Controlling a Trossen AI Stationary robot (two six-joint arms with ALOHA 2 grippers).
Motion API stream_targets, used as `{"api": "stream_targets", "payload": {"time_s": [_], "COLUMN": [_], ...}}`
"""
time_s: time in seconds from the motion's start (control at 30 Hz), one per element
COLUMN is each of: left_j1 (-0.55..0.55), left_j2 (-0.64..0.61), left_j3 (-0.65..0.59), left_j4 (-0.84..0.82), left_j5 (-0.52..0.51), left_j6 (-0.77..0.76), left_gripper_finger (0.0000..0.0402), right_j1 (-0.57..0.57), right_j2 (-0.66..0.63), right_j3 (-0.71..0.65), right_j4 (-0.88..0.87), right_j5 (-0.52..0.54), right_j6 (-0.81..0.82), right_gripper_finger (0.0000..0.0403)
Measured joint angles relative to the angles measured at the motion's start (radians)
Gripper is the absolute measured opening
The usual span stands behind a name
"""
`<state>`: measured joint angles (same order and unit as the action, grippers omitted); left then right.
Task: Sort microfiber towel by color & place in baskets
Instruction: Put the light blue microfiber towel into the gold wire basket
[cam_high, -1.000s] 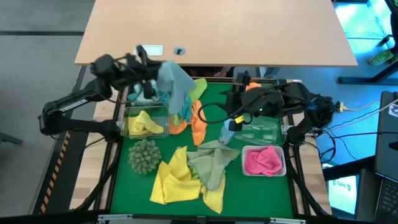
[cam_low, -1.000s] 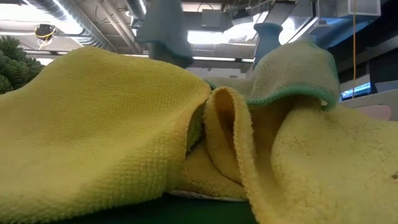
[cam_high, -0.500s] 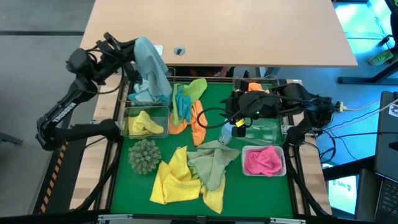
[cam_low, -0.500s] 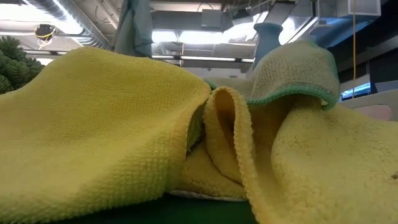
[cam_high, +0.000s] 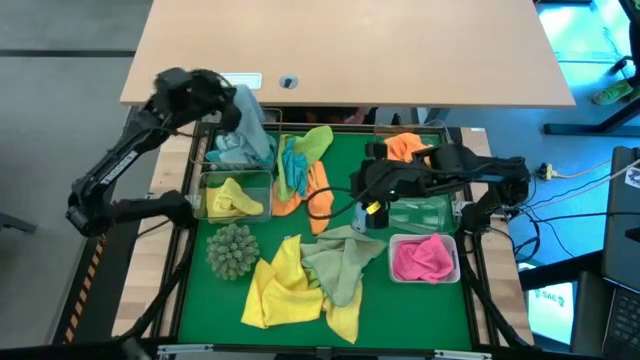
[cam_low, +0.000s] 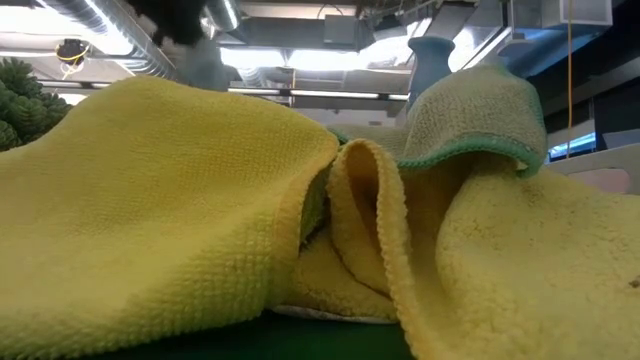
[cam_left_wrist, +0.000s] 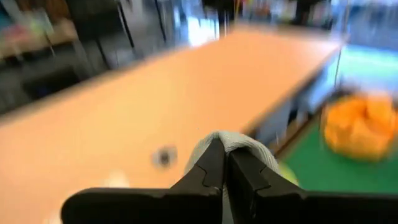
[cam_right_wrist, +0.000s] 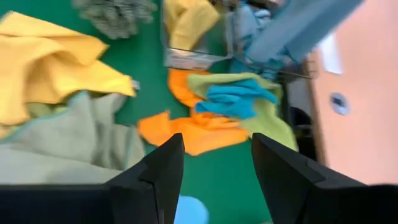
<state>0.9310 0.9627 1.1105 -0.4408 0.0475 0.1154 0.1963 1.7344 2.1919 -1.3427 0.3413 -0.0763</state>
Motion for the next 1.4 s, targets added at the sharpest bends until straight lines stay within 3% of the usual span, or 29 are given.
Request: {"api": "stream_targets", "payload": {"time_s": [0.33, 0.77, 0.97, 1.4], "left_j1": [0.003, -0.004, -0.005, -0.005], "left_j2": [0.261, 0.571, 0.602, 0.602], "left_j3": [0.0, 0.0, 0.0, 0.0], "left_j4": [-0.239, -0.289, -0.316, -0.356], "left_j5": [-0.005, -0.007, -0.005, -0.005], "left_j6": [0.002, 0.001, -0.015, -0.055], "left_gripper_finger": [0.0, 0.0, 0.0014, 0.0109], "right_j1": [0.008, 0.11, 0.148, 0.202], "right_j2": [0.002, 0.0, 0.0, 0.0], "right_j3": [-0.11, -0.294, -0.417, -0.629], "right_j4": [0.041, 0.079, 0.137, 0.274], "right_j5": [-0.225, -0.245, -0.244, -0.308], "right_j6": [0.032, 0.111, 0.133, 0.14], "right_gripper_finger": [0.0189, 0.0189, 0.0189, 0.0188]}}
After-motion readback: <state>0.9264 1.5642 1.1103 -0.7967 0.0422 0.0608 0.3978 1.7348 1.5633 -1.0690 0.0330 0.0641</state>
